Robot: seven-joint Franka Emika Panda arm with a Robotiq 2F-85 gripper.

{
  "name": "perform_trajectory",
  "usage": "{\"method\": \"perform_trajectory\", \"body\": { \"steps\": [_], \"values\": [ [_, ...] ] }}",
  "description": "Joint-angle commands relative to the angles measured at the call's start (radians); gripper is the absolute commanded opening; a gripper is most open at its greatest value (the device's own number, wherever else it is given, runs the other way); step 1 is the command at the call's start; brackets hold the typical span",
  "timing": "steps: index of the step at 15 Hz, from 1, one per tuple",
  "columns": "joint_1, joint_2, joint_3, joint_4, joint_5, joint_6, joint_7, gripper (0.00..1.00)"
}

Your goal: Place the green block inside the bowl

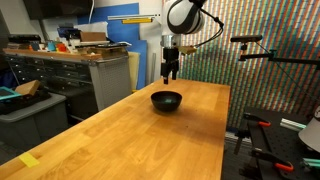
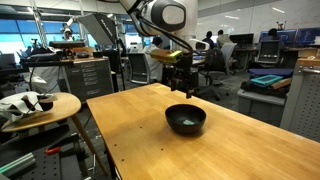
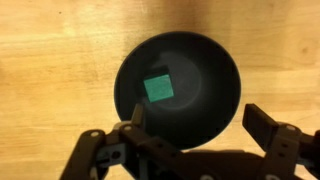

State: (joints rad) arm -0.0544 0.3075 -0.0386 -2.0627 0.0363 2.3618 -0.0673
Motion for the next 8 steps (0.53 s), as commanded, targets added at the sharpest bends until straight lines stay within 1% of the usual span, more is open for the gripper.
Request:
{"method": "perform_trajectory", "body": {
  "steps": [1,2,5,8],
  "values": [
    [0.003,-0.123,0.015,-0.068,-0.032,-0.105,-0.069,1.00],
    [0.001,-0.045,0.009,-0.022,-0.014,-0.055,-0.031,1.00],
    [0.004,-0.093,0.013,-0.048,-0.017,-0.088,-0.049,1.00],
    [0.004,-0.099,0.013,-0.056,-0.018,-0.091,-0.054,1.00]
  ]
}}
